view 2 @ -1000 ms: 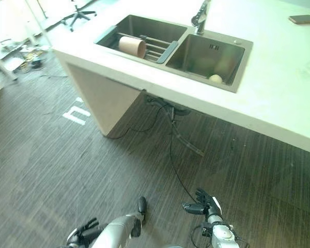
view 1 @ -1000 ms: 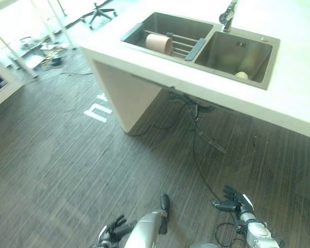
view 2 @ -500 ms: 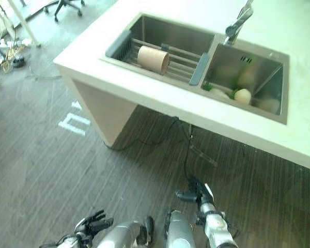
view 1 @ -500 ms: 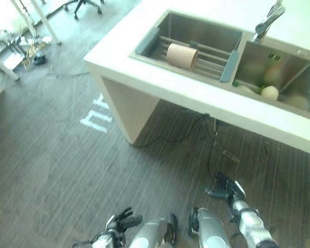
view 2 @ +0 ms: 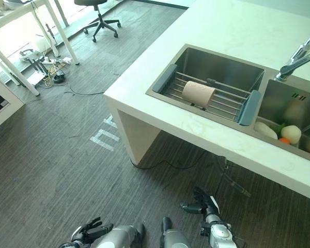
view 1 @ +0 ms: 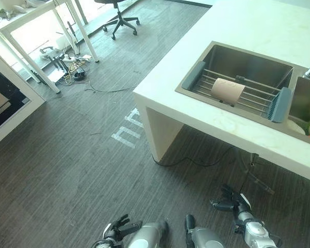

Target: Place the dishes in the dishwasher.

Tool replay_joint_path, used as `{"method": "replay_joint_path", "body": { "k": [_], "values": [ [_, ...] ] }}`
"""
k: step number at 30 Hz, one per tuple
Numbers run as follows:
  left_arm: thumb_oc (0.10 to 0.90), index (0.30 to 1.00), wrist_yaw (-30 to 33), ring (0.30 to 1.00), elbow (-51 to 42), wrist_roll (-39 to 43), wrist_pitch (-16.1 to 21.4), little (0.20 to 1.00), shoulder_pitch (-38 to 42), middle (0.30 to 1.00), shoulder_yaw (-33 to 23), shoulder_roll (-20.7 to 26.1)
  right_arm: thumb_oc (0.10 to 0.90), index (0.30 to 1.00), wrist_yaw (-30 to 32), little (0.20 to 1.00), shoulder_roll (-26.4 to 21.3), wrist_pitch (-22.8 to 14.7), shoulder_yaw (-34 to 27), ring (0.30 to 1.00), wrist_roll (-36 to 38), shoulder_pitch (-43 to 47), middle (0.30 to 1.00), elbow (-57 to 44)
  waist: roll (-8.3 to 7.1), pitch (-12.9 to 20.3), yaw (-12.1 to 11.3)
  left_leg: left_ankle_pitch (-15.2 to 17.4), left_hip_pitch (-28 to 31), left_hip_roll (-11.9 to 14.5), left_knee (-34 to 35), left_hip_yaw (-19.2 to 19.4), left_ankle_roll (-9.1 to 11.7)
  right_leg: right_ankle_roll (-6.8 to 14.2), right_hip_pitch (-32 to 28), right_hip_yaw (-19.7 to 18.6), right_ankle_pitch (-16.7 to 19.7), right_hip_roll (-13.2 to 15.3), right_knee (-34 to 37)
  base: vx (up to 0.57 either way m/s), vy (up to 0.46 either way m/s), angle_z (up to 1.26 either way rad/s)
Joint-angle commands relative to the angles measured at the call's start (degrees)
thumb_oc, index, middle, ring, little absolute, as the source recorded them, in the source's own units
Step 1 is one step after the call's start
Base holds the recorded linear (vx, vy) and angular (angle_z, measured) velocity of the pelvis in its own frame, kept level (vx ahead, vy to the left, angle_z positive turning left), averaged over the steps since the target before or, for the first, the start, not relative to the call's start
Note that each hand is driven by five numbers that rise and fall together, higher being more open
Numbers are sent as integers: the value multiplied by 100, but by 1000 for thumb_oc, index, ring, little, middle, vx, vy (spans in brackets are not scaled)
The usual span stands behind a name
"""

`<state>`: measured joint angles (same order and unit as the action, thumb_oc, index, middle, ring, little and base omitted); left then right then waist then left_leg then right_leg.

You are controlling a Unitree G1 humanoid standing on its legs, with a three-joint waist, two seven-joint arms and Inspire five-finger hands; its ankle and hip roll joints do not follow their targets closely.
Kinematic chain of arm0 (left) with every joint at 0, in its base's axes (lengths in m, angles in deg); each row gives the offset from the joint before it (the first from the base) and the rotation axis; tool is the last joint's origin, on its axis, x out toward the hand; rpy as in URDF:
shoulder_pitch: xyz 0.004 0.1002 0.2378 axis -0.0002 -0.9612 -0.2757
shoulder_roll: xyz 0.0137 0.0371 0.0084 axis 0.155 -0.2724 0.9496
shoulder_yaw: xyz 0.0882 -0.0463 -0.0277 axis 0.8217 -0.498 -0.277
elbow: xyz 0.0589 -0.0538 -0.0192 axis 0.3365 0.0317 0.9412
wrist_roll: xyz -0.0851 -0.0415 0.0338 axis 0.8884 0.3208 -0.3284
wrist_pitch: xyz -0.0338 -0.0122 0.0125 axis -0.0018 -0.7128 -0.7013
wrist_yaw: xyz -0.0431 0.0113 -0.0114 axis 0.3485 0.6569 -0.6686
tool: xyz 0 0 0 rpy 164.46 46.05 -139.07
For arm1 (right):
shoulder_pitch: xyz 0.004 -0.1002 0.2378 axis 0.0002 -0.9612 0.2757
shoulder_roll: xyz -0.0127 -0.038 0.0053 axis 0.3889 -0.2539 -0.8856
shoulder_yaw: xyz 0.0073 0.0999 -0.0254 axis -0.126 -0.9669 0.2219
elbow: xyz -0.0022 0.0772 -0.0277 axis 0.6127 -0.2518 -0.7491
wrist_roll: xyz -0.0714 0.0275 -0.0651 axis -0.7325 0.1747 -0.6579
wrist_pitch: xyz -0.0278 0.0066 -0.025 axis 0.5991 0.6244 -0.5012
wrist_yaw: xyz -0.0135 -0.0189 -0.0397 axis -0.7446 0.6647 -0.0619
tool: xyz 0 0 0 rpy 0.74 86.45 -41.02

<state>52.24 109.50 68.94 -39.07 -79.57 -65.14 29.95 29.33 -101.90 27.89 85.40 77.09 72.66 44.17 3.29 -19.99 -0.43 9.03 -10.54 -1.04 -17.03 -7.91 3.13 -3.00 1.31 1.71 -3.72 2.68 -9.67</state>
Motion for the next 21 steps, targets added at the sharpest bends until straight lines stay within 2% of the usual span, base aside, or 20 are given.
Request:
{"method": "replay_joint_path", "body": {
  "k": [1, 4, 8, 12, 16, 17, 18, 19, 20, 21],
  "values": [
    [800, 900, 72, 900, 0, -452, -33, 900, -125, 900, 218, -63, 800, 900, 133, 900, -281, -316, -34, 900, -9, 69, 900, -372, 146, 134, 135, 207, 263, -57, -16, 572, -357, 334, -101, 887, -1139, -127, -752, 110, 259, -65],
    [800, 900, 136, 900, 32, -481, 20, 900, -146, 900, 221, -20, 800, 900, 62, 900, -227, -115, -108, 900, 143, 45, 900, -402, 208, 156, 153, 362, 371, -66, -16, 606, -435, 408, -27, 1018, -1071, 7, -752, 143, 174, -40],
    [800, 900, 63, 900, 147, -541, 70, 900, -117, 900, 264, -20, 800, 900, 111, 900, -126, -233, -190, 900, 18, 27, 900, -6, 211, 219, 186, 515, 499, -147, -16, 674, -590, 488, 31, 958, -1011, 96, -752, 150, 94, -28],
    [800, 900, 66, 900, 199, -569, 42, 900, -88, 900, 436, -84, 800, 900, 125, 900, -56, -188, -339, 900, -18, -7, 900, 456, 162, 291, 228, 622, 573, -170, -16, 771, -673, 558, 61, 847, -980, 110, -752, 138, 10, -20],
    [800, 900, 95, 900, 240, -489, -18, 900, -56, 900, 464, -112, 800, 900, 96, 900, -30, -292, -419, 900, -144, 47, 900, 767, 172, 314, 190, 698, 618, -69, -16, 988, -740, 566, -15, 1097, -939, 94, -752, 86, 25, -15],
    [800, 900, 89, 900, 256, -504, -17, 900, -56, 900, 453, -111, 800, 900, 88, 900, -27, -337, -449, 900, -186, 60, 900, 805, 175, 302, 185, 717, 625, -48, -16, 1040, -773, 578, 18, 1172, -915, 86, -925, 70, -1, -37],
    [800, 900, 170, 900, 275, -564, -9, 900, -63, 900, 479, -92, 800, 900, 61, 900, -25, -342, -476, 900, -255, 38, 900, 763, 127, 234, 190, 754, 661, -95, -16, 1066, -859, 671, 324, 1174, -835, 180, -1741, 46, -24, -73],
    [800, 900, 257, 900, 277, -497, -23, 900, -66, 900, 493, -79, 800, 900, 40, 900, -23, -334, -481, 900, -285, 14, 900, 725, 108, 186, 203, 758, 675, -122, -16, 1051, -903, 731, 523, 1136, -725, 252, -2145, 34, -136, -100],
    [800, 900, 349, 900, 288, -315, -83, 900, -48, 900, 483, -51, 800, 900, -32, 900, -25, -344, -492, 900, -294, 1, 900, 740, 99, 138, 211, 758, 691, -127, -16, 1019, -915, 762, 660, 1122, -595, 359, -2125, 30, -221, -97],
    [800, 900, 361, 900, 298, -226, -115, 900, -30, 900, 442, -14, 800, 900, -83, 900, -29, -361, -478, 900, -284, 0, 900, 769, 92, 102, 188, 746, 727, -101, -16, 1034, -870, 765, 606, 1182, -553, 453, -1722, 42, -329, -56]
  ]
}}
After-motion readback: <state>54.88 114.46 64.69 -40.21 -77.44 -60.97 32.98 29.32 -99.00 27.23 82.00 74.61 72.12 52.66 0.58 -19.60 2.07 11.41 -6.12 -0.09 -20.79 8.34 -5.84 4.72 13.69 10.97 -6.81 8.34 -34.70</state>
